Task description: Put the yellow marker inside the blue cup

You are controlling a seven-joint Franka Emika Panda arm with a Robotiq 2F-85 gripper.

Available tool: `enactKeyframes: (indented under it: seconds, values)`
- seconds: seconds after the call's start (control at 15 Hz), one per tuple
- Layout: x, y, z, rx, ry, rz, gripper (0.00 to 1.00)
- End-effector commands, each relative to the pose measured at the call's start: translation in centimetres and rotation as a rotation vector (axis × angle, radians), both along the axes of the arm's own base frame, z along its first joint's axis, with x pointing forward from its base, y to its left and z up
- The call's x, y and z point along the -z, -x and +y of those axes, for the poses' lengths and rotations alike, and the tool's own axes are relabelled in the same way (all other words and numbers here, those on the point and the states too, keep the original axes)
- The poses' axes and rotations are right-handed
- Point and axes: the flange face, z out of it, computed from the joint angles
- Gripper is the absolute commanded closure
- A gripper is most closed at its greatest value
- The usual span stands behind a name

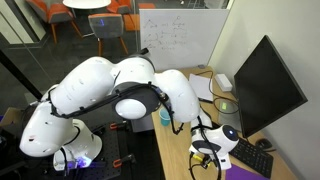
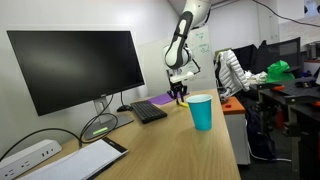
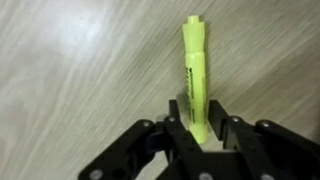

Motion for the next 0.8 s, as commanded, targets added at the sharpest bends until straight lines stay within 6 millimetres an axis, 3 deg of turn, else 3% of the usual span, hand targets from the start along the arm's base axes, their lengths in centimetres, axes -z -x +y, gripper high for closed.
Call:
enactKeyframes:
  seconds: [0.0,0.07,0.33,0.73]
  values:
    - [-0.4,-0.6,0.0,0.000,-0.023,-0.007,0.92]
    - [-0.5,-0.6,0.0,0.000,-0.024,-0.010,1.00]
    - [-0.3,-0.5,0.0,0.012,-0.023,-0.004,0.96]
    - [-2.9,-0.7,0.2,0.009,-0.027,-0.052,1.00]
